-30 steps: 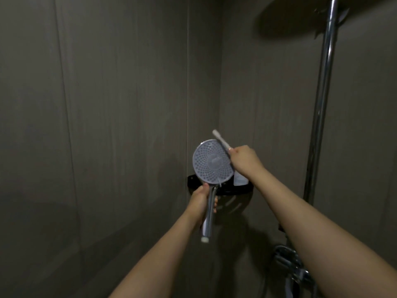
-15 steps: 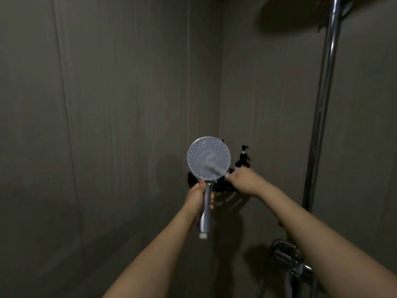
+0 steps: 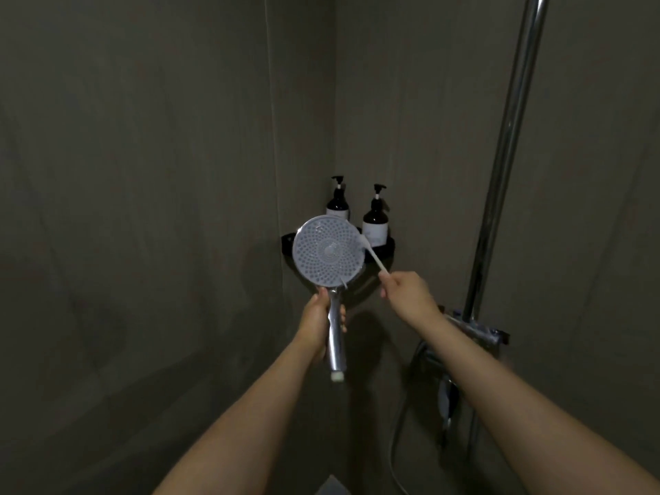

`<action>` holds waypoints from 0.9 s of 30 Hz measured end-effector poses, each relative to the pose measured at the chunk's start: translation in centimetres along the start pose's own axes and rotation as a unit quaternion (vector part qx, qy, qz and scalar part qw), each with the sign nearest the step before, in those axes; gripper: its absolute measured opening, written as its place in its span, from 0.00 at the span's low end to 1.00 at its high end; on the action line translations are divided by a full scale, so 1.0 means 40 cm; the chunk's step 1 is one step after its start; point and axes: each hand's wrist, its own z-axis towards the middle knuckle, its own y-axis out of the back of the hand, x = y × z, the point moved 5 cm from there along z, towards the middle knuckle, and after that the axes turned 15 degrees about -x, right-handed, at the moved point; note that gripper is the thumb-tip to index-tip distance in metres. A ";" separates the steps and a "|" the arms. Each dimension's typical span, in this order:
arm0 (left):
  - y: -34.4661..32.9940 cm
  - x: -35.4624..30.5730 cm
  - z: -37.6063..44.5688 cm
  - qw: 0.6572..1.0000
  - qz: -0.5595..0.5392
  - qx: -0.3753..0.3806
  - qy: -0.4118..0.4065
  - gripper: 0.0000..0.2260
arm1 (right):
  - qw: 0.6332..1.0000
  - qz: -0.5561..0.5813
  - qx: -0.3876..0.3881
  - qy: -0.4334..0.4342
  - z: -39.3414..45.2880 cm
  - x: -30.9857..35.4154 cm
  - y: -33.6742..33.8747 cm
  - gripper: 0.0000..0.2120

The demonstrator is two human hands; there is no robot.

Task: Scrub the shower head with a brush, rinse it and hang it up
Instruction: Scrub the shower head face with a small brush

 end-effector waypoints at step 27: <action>-0.069 0.444 0.036 0.990 0.096 -0.003 0.100 0.05 | 0.890 0.150 -0.143 -0.406 -0.014 -0.647 -0.129 0.18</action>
